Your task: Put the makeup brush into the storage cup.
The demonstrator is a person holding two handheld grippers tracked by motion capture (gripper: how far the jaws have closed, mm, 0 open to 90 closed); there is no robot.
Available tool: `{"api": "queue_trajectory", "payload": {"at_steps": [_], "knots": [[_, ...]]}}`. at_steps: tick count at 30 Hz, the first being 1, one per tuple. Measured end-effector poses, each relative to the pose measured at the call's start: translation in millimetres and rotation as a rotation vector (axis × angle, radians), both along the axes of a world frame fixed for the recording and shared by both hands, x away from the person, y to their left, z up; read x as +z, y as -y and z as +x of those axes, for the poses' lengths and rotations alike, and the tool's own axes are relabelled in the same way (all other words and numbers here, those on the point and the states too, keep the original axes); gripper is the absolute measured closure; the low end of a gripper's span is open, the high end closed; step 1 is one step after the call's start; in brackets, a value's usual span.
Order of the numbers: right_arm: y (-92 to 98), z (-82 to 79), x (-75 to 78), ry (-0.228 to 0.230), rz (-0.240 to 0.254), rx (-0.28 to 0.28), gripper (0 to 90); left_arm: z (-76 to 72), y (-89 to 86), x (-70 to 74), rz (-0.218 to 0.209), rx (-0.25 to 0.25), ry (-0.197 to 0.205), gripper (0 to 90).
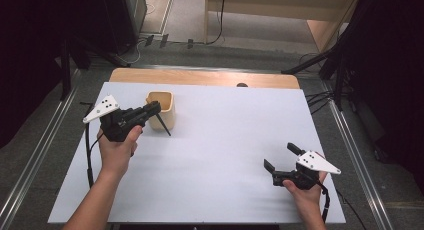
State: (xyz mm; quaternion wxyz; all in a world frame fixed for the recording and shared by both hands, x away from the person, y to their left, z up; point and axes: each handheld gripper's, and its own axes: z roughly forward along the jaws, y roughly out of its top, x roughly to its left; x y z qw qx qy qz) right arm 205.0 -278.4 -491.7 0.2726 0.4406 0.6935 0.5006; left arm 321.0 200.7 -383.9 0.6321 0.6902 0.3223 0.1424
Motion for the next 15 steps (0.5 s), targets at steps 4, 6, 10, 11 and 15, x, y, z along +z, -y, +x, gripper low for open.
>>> {"api": "queue_trajectory", "payload": {"at_steps": [4,6,10,11,15], "knots": [[0.1,-0.2,0.2,0.0,-0.001,0.0,0.0,3.4,0.6,4.8,-0.001,0.007,0.011,84.8],[0.0,0.0,-0.3,-0.001,-0.002,0.001,0.0,4.6,0.1,5.9,-0.003,0.009,0.014,84.7],[-1.3,1.3,-2.3,-0.008,-0.007,0.004,0.0,9.9,-2.5,8.9,-0.017,0.02,0.016,84.8],[-1.6,1.5,-2.8,-0.008,-0.007,0.006,0.0,13.3,-3.6,9.9,-0.025,0.021,0.01,84.8],[-2.3,1.6,-4.6,-0.012,-0.011,0.01,0.0,18.1,-4.7,12.5,-0.02,0.032,0.019,84.8]]}}
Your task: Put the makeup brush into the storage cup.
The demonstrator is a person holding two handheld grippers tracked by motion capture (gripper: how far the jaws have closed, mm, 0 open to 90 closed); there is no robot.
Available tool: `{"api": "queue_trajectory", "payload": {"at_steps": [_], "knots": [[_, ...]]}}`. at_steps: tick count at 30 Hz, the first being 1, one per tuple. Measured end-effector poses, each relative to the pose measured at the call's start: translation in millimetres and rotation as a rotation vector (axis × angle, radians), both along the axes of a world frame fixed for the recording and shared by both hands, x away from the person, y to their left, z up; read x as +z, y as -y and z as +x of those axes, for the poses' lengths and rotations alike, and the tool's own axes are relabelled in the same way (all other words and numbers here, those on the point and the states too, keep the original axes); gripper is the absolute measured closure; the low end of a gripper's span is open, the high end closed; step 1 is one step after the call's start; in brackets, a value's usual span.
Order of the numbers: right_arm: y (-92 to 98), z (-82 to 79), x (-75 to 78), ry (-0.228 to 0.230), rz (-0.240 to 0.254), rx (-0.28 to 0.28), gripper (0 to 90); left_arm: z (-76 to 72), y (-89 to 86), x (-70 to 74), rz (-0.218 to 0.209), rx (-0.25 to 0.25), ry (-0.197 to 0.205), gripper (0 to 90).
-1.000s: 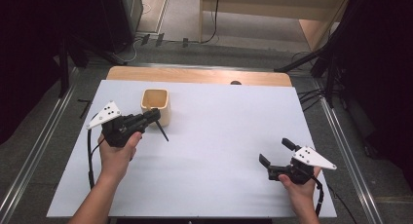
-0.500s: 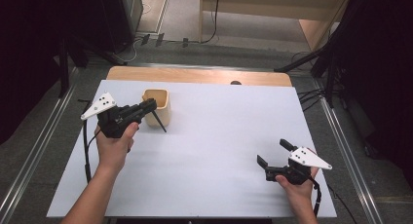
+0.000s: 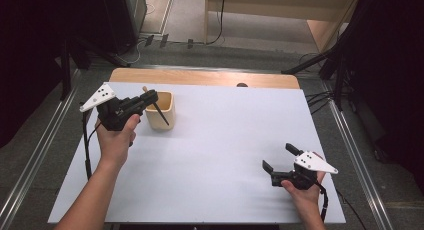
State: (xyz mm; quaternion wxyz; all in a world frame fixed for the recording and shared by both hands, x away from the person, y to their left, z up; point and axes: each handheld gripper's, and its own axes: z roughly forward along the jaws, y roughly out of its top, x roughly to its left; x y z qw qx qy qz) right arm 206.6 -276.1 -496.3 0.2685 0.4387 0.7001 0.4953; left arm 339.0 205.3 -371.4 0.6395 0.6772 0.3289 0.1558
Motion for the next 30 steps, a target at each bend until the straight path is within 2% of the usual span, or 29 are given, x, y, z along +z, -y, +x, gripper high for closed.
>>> {"api": "queue_trajectory", "payload": {"at_steps": [14,20,30], "knots": [[0.1,0.4,-1.3,0.003,0.002,0.008,0.0,15.6,-12.7,10.6,-0.046,0.063,0.028,84.8],[1.7,1.0,-2.3,0.001,0.01,0.01,0.0,19.8,-11.9,10.9,-0.037,0.104,0.05,84.8],[1.6,1.5,-3.0,0.0,0.003,0.017,0.0,28.5,-10.0,2.6,-0.024,0.148,0.057,84.7]]}}
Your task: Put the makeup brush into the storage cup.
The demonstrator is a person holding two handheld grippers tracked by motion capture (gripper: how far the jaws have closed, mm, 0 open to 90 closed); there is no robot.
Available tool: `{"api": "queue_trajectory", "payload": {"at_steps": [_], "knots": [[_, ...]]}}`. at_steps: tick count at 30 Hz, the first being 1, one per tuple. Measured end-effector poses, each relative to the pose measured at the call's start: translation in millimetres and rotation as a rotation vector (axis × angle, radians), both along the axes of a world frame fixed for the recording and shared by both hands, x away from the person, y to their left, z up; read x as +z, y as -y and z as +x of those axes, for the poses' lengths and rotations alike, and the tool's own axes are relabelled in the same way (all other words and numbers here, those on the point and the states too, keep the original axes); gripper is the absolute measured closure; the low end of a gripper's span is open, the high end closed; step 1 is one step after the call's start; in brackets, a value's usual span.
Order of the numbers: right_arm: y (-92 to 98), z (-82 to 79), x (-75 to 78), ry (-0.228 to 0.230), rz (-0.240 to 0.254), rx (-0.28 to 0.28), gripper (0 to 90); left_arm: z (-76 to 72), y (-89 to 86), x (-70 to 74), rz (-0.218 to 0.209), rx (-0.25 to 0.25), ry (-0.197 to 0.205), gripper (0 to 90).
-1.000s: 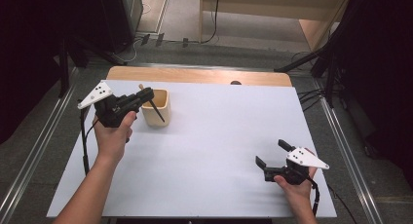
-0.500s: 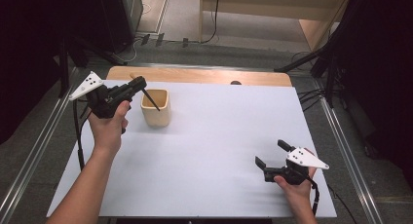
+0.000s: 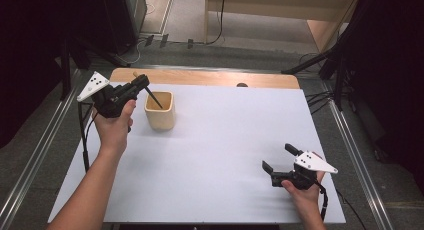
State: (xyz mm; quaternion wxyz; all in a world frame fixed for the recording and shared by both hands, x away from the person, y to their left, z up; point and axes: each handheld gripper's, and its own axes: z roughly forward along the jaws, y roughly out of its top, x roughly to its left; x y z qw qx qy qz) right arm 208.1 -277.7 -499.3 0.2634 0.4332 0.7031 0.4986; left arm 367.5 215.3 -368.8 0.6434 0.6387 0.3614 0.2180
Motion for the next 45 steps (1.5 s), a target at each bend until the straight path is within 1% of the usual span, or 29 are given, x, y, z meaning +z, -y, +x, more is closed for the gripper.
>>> {"api": "queue_trajectory", "payload": {"at_steps": [1,7,12,14,15,19,24,27,28,29,31,32,33,36,37,38,39,40,41,42,43,45], "knots": [[0.1,0.1,-0.1,-0.001,0.0,-0.001,0.0,1.9,1.3,-2.7,0.01,0.01,0.0,84.8],[1.3,0.5,-0.8,-0.006,0.001,-0.006,0.0,6.4,4.9,-13.6,0.03,0.04,-0.015,84.7],[0.9,0.9,-1.4,-0.009,-0.002,-0.003,0.0,8.5,8.3,-19.9,0.051,0.049,-0.017,84.7],[0.8,1.0,-1.6,-0.009,-0.002,-0.002,0.0,9.2,9.3,-24.0,0.059,0.053,-0.024,84.7],[1.0,1.0,-1.7,-0.01,-0.003,-0.003,0.0,10.3,9.1,-29.4,0.063,0.059,-0.036,84.7],[0.9,1.2,-2.2,-0.014,-0.001,-0.004,0.0,12.8,7.5,-39.9,0.076,0.064,-0.061,84.7],[0.3,1.8,-2.7,-0.014,-0.003,-0.003,0.0,14.8,6.1,-49.7,0.084,0.074,-0.084,84.6],[-0.1,1.9,-2.7,-0.015,-0.005,-0.003,0.0,15.9,5.4,-55.2,0.1,0.076,-0.101,84.6],[-0.1,1.9,-2.7,-0.015,-0.005,-0.003,0.0,15.9,5.4,-55.2,0.1,0.076,-0.101,84.6],[-0.3,1.7,-2.7,-0.017,-0.005,-0.004,0.0,16.4,5.8,-58.7,0.108,0.075,-0.109,84.6],[-0.2,1.8,-2.9,-0.018,-0.006,-0.003,0.0,16.7,6.4,-61.2,0.133,0.081,-0.123,84.5],[-0.1,1.9,-3.2,-0.02,-0.006,-0.003,0.0,16.7,6.4,-61.2,0.133,0.081,-0.123,84.4],[0.0,2.0,-3.4,-0.021,-0.006,-0.004,0.0,15.7,6.1,-63.8,0.126,0.095,-0.12,84.4],[-0.1,2.1,-3.7,-0.022,-0.008,-0.007,0.0,15.1,5.9,-66.0,0.138,0.096,-0.126,83.5],[0.0,2.1,-3.7,-0.022,-0.008,-0.007,0.0,14.6,5.7,-66.9,0.145,0.097,-0.129,79.1],[0.1,2.0,-3.5,-0.022,-0.008,-0.006,0.0,13.1,4.8,-67.5,0.129,0.093,-0.138,67.6],[0.1,2.0,-3.5,-0.022,-0.008,-0.006,0.0,13.1,4.8,-67.5,0.129,0.093,-0.138,55.5],[0.1,1.9,-3.3,-0.022,-0.006,-0.007,0.0,11.9,4.1,-67.1,0.127,0.095,-0.141,55.5],[0.3,2.0,-3.2,-0.019,-0.006,-0.007,0.0,11.0,3.5,-66.6,0.126,0.091,-0.142,42.6],[0.2,2.0,-3.3,-0.02,-0.006,-0.007,0.0,9.7,3.0,-65.9,0.126,0.094,-0.145,33.7],[0.0,2.1,-3.5,-0.022,-0.007,-0.006,0.0,6.2,1.2,-64.2,0.129,0.093,-0.138,17.6],[-0.3,2.1,-3.4,-0.02,-0.008,-0.006,0.0,4.4,-0.2,-63.4,0.132,0.084,-0.133,9.5]]}}
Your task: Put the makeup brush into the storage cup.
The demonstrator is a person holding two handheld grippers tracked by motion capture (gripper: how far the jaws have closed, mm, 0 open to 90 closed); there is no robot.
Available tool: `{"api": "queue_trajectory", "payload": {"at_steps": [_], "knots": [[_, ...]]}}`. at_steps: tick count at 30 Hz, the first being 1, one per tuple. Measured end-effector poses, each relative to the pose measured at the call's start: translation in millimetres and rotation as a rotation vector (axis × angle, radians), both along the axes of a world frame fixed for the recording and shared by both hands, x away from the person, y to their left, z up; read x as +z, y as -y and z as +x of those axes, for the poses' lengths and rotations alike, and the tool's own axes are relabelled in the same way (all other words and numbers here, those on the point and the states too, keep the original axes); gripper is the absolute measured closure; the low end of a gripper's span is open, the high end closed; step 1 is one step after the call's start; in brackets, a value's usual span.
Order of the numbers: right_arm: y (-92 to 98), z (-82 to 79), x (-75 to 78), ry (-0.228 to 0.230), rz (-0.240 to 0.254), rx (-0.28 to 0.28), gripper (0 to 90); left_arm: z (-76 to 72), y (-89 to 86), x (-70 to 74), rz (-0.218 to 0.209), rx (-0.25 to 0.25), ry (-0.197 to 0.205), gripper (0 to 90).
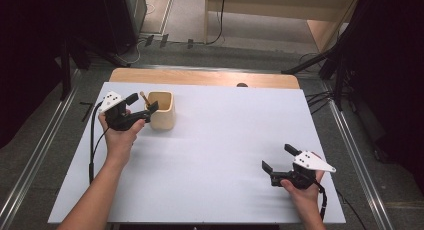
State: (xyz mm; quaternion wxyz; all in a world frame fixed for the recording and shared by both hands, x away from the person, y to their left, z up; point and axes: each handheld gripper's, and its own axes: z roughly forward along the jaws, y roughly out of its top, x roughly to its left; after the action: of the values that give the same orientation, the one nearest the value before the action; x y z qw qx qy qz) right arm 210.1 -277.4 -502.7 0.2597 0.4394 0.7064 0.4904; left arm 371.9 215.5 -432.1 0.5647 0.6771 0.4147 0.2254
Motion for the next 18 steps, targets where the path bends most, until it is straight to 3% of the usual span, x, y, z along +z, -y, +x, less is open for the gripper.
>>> {"api": "queue_trajectory", "payload": {"at_steps": [1,3,8,10,18], "knots": [[0.1,0.0,0.1,0.0,0.001,0.001,0.0,-1.8,-0.9,0.8,0.009,-0.007,0.004,3.4],[0.2,0.1,0.0,0.0,0.001,0.001,0.0,-5.4,-2.9,1.7,0.014,-0.031,0.017,0.0],[0.4,0.2,0.1,0.0,0.004,-0.004,0.0,-18.7,-9.5,-0.5,-0.005,-0.061,0.029,0.0],[0.3,0.1,0.2,0.002,0.003,-0.004,0.0,-23.6,-10.9,-2.8,0.013,-0.059,0.037,0.0],[1.5,-0.1,0.6,0.006,0.007,-0.009,0.0,-42.5,-21.7,-10.3,0.014,-0.058,0.037,0.0]]}}
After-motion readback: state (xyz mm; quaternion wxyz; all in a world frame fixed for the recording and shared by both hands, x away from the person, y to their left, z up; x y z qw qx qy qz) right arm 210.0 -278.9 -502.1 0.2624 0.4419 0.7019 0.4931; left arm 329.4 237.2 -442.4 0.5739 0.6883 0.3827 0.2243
